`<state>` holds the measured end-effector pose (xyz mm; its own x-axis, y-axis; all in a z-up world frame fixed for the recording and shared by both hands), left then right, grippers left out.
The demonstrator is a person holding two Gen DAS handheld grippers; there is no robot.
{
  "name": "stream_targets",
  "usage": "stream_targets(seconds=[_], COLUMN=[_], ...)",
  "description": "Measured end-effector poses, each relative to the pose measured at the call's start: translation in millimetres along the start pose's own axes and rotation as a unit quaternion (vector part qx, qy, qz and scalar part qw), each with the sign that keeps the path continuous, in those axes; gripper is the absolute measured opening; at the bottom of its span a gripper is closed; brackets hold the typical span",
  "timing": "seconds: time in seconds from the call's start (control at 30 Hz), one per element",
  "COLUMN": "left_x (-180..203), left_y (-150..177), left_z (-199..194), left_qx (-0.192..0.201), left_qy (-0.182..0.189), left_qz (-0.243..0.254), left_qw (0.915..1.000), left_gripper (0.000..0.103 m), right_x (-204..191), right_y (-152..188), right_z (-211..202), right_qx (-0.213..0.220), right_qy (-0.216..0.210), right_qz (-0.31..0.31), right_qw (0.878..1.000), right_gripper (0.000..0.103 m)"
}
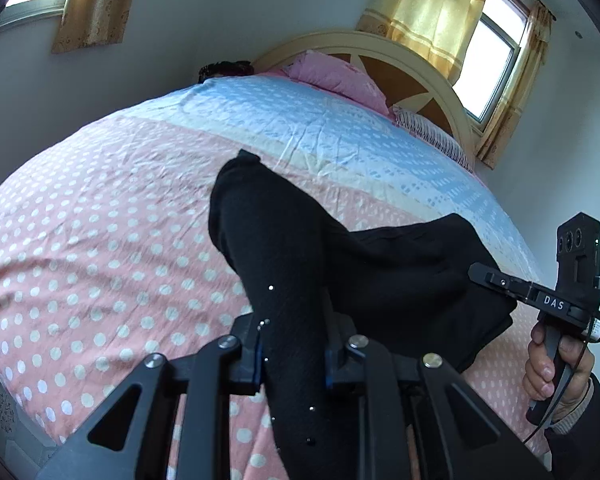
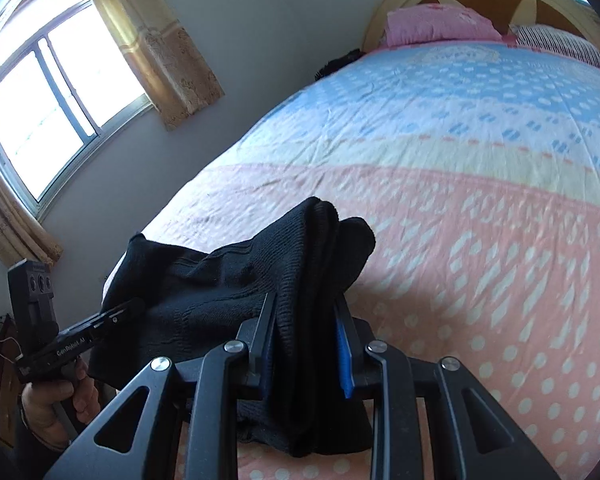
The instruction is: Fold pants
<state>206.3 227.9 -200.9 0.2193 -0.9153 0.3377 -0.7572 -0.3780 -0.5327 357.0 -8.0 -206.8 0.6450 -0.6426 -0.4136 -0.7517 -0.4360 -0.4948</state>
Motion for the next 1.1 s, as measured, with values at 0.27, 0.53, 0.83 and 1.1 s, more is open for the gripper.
stream_targets(seconds=[0.27, 0.53, 0.83, 1.1], left_x=[-19, -28, -31, -34], left_y=[20, 14, 14, 17], left_z=[15, 15, 15, 14], left_qx=[0.003, 0.010, 0.014, 0.012], left_qy=[-0.064, -0.086, -0.101, -0.109], left_qz=[-0.008, -0.008, -0.008, -0.014], left_qw=[0.9979, 0.9962, 0.9947, 0.9939], left_gripper=[0.060, 0.073, 0.079, 0.090], right_x=[20, 34, 38, 47], right_y=[10, 16, 21, 23], right_z=[5, 5, 8, -1], right_qx=[-0.013, -0.010, -0.016, -0.008], right_qy=[-0.009, -0.004, 0.015, 0.044], right_qz=[0.034, 0.058, 0.061, 0.070], right_qw=[0.999, 0.998, 0.998, 0.997], right_gripper=[0.032, 0.037, 0.042, 0.053])
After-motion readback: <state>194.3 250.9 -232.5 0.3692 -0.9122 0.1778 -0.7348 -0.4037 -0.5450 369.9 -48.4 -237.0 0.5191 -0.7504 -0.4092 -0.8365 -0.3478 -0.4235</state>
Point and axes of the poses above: each gripper's, at about its wrist camera, not at the fingertips, and z roughly the way its jaws point, x to its right, y to its underside, the point moved 9 cm from there along z, roughly the way its jaws point, and after that the axes turned 13 degrees about -x, right-handed, at the moved point
